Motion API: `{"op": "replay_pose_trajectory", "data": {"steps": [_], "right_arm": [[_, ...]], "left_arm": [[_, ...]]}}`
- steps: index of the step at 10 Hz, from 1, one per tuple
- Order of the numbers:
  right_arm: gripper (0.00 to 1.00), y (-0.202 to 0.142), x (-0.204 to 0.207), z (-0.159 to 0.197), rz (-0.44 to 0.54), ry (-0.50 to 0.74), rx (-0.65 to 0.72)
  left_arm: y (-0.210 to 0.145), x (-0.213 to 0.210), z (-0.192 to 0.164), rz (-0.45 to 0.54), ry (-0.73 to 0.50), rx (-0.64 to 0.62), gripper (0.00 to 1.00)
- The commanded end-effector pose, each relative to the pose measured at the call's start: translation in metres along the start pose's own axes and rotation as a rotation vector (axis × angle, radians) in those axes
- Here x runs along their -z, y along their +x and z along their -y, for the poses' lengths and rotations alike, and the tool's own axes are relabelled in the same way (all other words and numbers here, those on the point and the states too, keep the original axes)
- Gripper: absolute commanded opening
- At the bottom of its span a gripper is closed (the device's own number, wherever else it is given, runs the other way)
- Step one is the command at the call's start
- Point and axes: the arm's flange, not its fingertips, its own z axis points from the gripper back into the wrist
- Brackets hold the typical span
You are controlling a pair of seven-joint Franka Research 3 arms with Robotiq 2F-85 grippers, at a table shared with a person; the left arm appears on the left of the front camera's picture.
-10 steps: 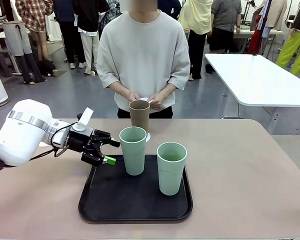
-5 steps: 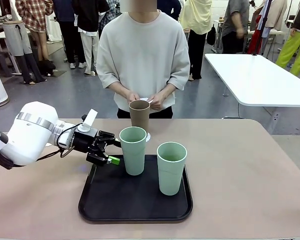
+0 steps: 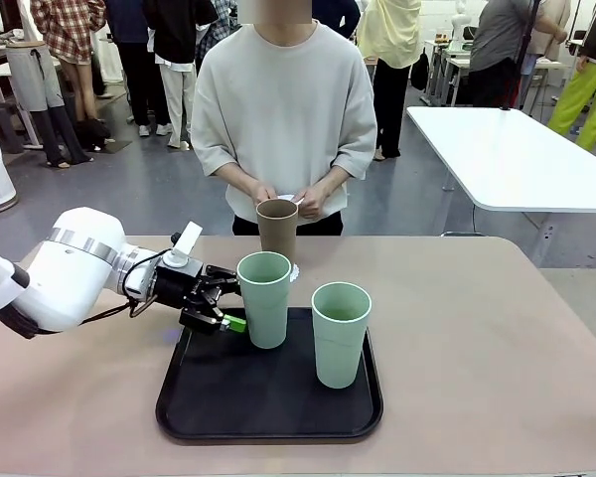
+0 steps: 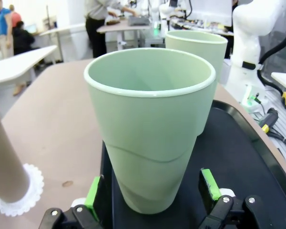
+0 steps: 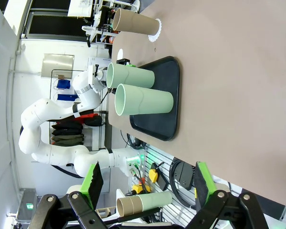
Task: Place coasters on the table and set cups on them.
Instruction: Take one Reusable plastic cup from the Flat Tray and place it on a coaster set by the human.
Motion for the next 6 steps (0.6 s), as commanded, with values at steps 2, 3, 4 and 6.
{"op": "replay_pose_trajectory", "data": {"steps": [2,3,4,6], "right_arm": [[1.0,0.001,0.001,0.0,0.006,0.018,-0.008],[1.0,0.001,0.001,0.0,0.006,0.018,-0.008],[1.0,0.001,0.001,0.0,0.006,0.018,-0.008],[1.0,0.001,0.001,0.0,0.006,0.018,-0.008]], "left_arm": [[-0.006,0.008,-0.003,0.061,-0.01,0.066,1.0],[-0.007,0.012,-0.002,0.073,-0.021,0.078,1.0],[-0.007,0.015,-0.002,0.088,-0.024,0.091,1.0],[-0.008,0.022,-0.002,0.1,-0.037,0.096,1.0]]}}
